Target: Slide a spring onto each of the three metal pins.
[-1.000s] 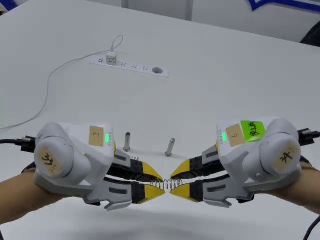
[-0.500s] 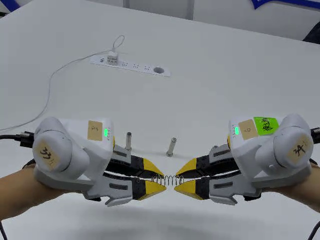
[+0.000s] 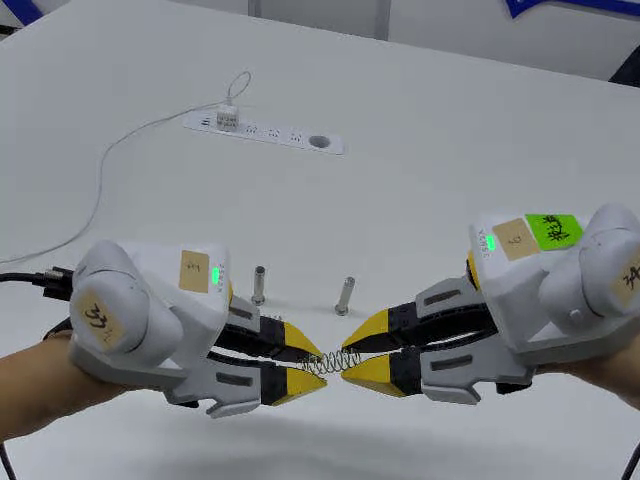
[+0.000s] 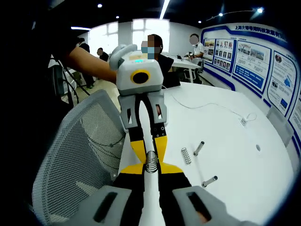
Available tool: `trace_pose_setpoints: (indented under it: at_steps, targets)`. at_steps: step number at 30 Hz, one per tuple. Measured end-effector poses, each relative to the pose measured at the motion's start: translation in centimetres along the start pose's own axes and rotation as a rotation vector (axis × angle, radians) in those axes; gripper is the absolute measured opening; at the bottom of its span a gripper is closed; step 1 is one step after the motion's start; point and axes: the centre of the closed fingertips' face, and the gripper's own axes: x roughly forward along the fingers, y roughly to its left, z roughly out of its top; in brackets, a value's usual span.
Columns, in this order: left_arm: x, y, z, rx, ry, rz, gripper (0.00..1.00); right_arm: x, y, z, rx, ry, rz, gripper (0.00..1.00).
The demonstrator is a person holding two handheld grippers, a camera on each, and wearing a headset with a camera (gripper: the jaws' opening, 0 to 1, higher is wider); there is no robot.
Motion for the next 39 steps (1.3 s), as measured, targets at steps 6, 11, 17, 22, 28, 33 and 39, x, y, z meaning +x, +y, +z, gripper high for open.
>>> trace_pose_setpoints:
  at_steps: [6,11,17,22,28,33,39]
  targets:
    - [0.2,0.2,-0.3,0.001,0.018,0.008,0.09,0.4,-0.2,0.5,0.028,-0.026,-0.002,0.11]
    - [0.0,0.3,0.3,-0.013,-0.010,0.014,0.10,0.2,-0.5,1.8,0.089,-0.103,-0.013,0.11]
    - [0.1,0.4,0.3,-0.013,-0.008,0.015,0.10,0.5,-0.6,2.0,0.099,-0.109,-0.023,0.11]
    - [0.2,0.3,0.3,-0.038,-0.019,0.012,0.10,0.7,-0.7,2.2,0.117,-0.117,-0.026,0.10]
    - [-0.3,0.6,0.4,-0.131,-0.039,0.017,0.11,0.8,-1.0,2.5,0.135,-0.127,-0.033,0.10]
    - [-0.8,1.1,0.3,-0.145,-0.052,0.040,0.12,1.0,-1.4,2.8,0.129,-0.125,-0.037,0.10]
    - [-1.5,1.9,-0.1,-0.167,-0.052,0.082,0.19,0.8,-1.9,3.0,0.128,-0.127,-0.040,0.10]
